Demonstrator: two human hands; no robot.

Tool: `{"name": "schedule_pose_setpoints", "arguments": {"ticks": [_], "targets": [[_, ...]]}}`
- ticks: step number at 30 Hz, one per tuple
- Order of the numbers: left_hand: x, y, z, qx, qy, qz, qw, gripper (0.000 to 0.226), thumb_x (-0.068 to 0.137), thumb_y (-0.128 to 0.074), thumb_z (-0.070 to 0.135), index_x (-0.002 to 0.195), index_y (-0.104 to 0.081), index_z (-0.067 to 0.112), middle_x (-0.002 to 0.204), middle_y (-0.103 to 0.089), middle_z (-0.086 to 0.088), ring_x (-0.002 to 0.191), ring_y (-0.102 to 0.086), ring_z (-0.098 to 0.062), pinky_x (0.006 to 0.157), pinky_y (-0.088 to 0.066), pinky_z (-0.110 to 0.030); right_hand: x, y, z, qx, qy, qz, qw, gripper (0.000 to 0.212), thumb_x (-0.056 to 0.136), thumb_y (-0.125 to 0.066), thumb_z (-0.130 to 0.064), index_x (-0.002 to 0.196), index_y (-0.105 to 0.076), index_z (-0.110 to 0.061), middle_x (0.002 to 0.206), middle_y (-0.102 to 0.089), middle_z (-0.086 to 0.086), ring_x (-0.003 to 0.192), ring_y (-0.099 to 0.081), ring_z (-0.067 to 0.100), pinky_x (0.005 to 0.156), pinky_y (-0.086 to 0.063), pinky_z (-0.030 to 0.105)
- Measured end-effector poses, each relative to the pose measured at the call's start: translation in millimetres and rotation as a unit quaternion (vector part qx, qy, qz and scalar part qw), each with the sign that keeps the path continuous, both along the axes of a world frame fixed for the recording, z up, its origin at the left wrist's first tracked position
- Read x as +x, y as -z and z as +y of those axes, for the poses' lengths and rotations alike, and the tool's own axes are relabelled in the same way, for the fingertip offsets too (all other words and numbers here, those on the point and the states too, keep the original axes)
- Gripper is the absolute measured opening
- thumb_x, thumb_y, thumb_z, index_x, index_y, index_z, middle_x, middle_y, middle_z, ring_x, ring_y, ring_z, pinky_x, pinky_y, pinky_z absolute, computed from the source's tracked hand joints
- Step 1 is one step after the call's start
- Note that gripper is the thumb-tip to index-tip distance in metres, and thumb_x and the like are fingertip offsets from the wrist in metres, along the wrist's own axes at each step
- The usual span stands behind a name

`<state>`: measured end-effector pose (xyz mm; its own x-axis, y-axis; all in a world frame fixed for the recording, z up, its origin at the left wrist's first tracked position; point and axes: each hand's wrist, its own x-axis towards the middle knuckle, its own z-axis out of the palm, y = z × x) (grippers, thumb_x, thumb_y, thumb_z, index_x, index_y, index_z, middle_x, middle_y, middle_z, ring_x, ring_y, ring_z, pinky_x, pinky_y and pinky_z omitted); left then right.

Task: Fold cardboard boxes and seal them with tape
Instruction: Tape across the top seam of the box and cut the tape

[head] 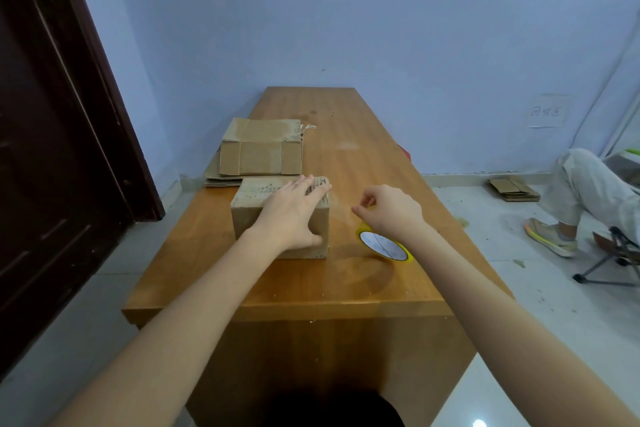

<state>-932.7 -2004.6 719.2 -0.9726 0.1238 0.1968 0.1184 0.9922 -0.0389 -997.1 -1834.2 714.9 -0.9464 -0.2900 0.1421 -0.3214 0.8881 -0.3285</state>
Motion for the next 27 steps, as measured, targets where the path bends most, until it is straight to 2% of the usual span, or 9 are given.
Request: {"name": "schedule_pose_setpoints", "arguments": {"ticks": [8,13,18,20,24,27], "targets": [[2,-2,4,-0.016,-0.006,-0.009,1.0,0.095,0.075,-0.071,0.048,0.149,-0.013,0.036,0.157,-0.014,-0.009,0.144,-0.015,-0.029,0.113,-0.024,-0.039,8,3,3,-0.031,0.018,0.01,0.999,0.023,0.092,-0.053,-0.044,0.097,-0.062,-0.023,0.103,-0.066,-0.004,0.089,-0.06,0.019,0.065,-0.038,0.026],[4,-4,4,-0.037,-0.003,-0.006,0.999,0.091,0.075,-0.071,0.047,0.147,-0.02,0.029,0.156,-0.018,-0.011,0.143,-0.017,-0.029,0.114,-0.021,-0.036,-17,-12,11,-0.056,-0.04,-0.102,0.992,0.024,0.088,-0.062,-0.042,0.09,-0.062,-0.018,0.101,-0.064,0.002,0.085,-0.058,0.018,0.074,-0.048,0.031],[-1,-17,18,-0.099,-0.012,-0.028,0.995,0.085,0.074,-0.074,0.044,0.143,-0.028,0.023,0.14,-0.034,-0.011,0.127,-0.038,-0.028,0.095,-0.04,-0.034,-25,-22,8,-0.032,-0.081,-0.147,0.985,0.028,0.089,-0.063,-0.039,0.092,-0.064,-0.011,0.095,-0.065,0.008,0.063,-0.053,0.011,0.07,-0.048,0.03],[-3,-21,21,-0.125,-0.021,-0.043,0.991,0.085,0.073,-0.076,0.041,0.141,-0.03,0.02,0.136,-0.036,-0.011,0.123,-0.042,-0.028,0.089,-0.044,-0.033,-25,-23,7,-0.022,-0.082,-0.152,0.985,0.029,0.089,-0.063,-0.039,0.094,-0.064,-0.01,0.093,-0.063,0.007,0.061,-0.053,0.011,0.07,-0.048,0.03],[-6,-22,31,-0.184,-0.041,-0.058,0.98,0.079,0.074,-0.077,0.038,0.135,-0.034,0.013,0.136,-0.036,-0.014,0.125,-0.041,-0.031,0.085,-0.046,-0.033,-24,-24,2,-0.002,-0.082,-0.152,0.985,0.034,0.089,-0.062,-0.04,0.102,-0.066,-0.009,0.094,-0.063,0.005,0.067,-0.054,0.013,0.073,-0.048,0.029],[-7,-23,35,-0.202,-0.046,-0.061,0.976,0.076,0.074,-0.076,0.036,0.133,-0.036,0.01,0.136,-0.035,-0.016,0.126,-0.041,-0.034,0.086,-0.046,-0.035,-22,-22,-1,-0.005,-0.078,-0.142,0.987,0.03,0.09,-0.062,-0.038,0.098,-0.066,-0.01,0.089,-0.062,0.004,0.065,-0.054,0.014,0.069,-0.047,0.028]]}}
